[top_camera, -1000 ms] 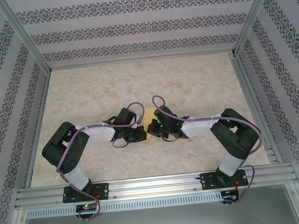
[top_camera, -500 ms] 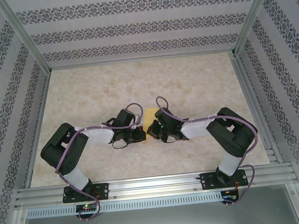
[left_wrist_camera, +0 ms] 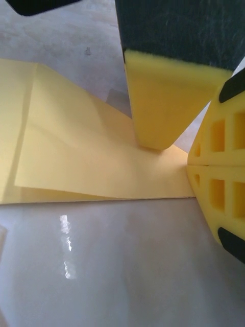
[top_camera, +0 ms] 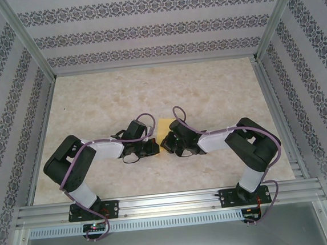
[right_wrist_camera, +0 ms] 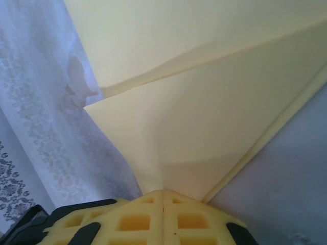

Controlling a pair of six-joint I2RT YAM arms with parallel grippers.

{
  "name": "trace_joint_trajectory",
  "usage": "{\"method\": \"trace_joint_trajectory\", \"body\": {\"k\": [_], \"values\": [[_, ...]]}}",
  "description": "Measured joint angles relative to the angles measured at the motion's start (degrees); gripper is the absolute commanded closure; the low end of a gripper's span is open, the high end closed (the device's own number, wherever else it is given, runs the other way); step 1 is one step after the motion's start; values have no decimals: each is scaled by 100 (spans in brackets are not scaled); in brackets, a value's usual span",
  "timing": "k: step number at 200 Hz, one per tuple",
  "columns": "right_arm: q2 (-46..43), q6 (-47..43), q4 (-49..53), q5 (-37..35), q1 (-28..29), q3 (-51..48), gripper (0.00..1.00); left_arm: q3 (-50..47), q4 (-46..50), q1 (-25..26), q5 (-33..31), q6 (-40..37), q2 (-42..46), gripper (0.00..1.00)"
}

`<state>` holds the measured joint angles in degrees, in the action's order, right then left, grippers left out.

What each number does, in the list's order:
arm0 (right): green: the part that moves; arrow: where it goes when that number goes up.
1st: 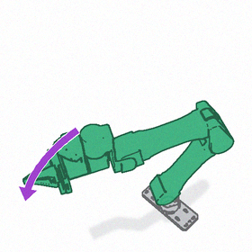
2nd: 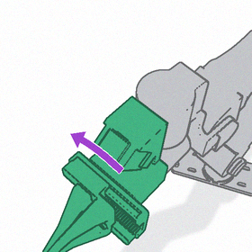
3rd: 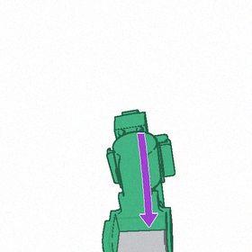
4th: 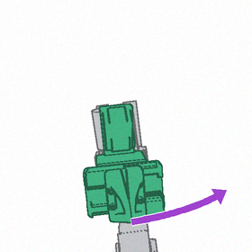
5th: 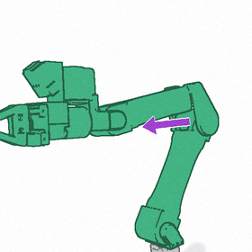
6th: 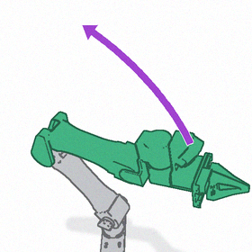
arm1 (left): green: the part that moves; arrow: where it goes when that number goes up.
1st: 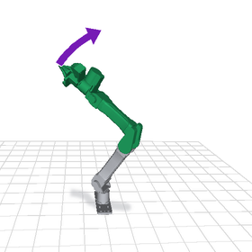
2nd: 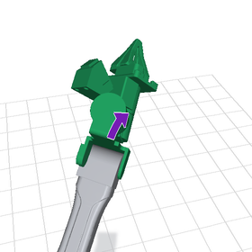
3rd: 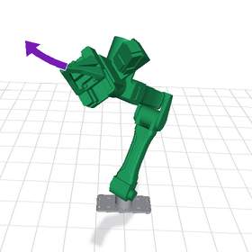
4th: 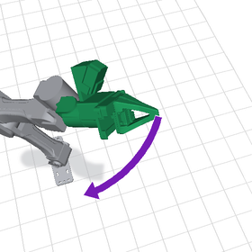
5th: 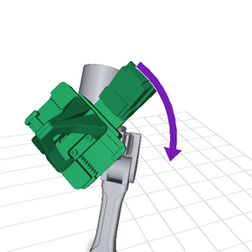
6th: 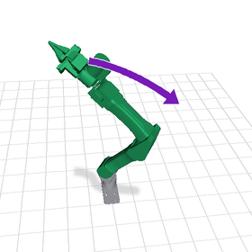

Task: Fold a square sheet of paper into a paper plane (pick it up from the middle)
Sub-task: Third fold the triangle at the center of the table.

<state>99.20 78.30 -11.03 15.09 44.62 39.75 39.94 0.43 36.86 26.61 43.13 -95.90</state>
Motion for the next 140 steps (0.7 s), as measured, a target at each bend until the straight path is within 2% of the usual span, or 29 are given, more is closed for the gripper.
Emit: {"method": "trace_joint_trajectory", "body": {"k": [60,140], "values": [[2,-586,205,74,-216,63,100,-2,9,-9,-11,76,0,100],[-37,-1655,501,186,-1043,140,100,-4,7,-9,-9,74,0,100]]}}
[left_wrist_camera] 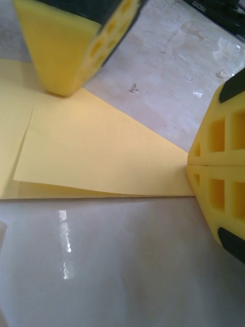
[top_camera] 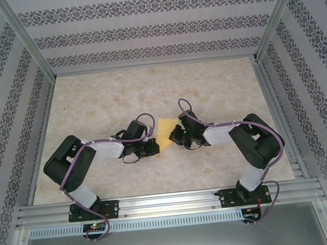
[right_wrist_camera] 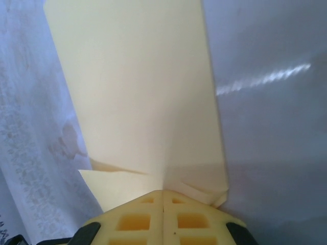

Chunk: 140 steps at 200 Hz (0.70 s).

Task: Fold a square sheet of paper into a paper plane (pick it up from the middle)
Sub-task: Third fold the triangle at the center of the table.

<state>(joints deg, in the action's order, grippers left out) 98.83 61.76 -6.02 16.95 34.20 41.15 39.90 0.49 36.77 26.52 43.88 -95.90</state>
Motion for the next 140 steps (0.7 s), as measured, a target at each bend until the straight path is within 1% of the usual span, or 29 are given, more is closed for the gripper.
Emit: {"method": "trace_joint_trajectory", "body": {"k": [36,62,95,115,140], "values": [[-125,-481,219,-103,-249,17,100,0,0,0,0,0,0,100],[-404,-765,372,-232,-269,24,100,2,13,0,9,-2,0,100],[-837,-938,345,-273,-7,50,100,24,50,0,15,-2,0,100],[-776,-938,339,-269,151,101,100,31,63,0,15,-4,0,100],[-481,-922,321,-245,247,162,100,55,120,0,15,-4,0,100]]}}
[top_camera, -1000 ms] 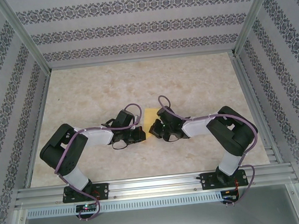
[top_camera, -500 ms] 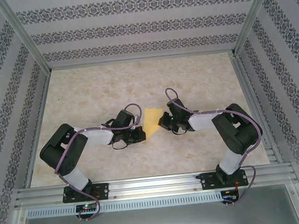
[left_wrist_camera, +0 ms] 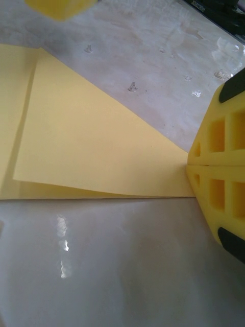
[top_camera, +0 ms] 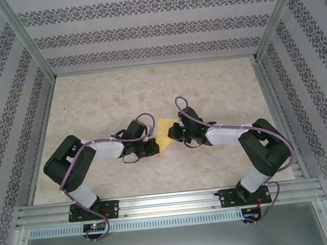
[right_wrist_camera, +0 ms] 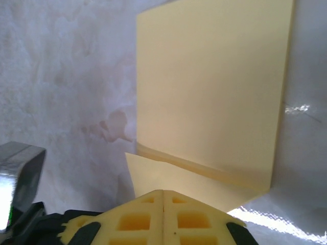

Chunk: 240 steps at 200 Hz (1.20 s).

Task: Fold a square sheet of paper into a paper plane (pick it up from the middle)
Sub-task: Third fold the triangle at the center of the table.

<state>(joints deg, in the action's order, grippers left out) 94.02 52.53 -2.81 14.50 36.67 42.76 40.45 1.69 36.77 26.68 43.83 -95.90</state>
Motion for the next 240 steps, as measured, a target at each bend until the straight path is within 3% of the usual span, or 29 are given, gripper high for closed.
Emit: {"method": "trace_joint_trajectory", "body": {"k": [112,240], "values": [[452,2,111,17,-4,39,100,555,380,0,2,-719,415,98],[531,9,109,66,-2,114,100,800,109,0,262,-883,-623,100]]}}
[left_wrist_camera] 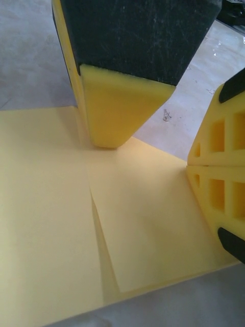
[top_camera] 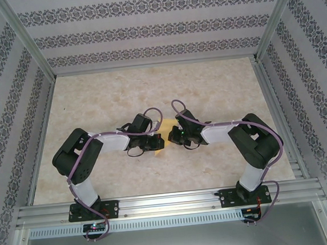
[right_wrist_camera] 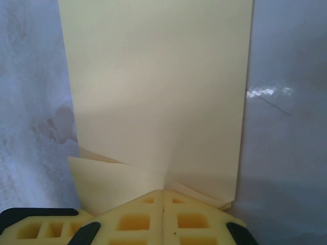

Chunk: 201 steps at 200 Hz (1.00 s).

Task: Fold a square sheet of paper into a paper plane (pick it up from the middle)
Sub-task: Third fold the triangle at the center of the table.

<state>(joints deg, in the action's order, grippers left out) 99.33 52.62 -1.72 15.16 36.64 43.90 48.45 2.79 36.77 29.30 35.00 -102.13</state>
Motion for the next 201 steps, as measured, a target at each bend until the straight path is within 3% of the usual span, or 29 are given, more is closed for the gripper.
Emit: {"method": "trace_joint_trajectory", "body": {"k": [92,201], "values": [[122,20,72,109,-17,138,100,-149,55,0,68,-374,50,100],[177,13,227,299,-42,225,100,-1255,-125,-114,-9,-326,990,100]]}}
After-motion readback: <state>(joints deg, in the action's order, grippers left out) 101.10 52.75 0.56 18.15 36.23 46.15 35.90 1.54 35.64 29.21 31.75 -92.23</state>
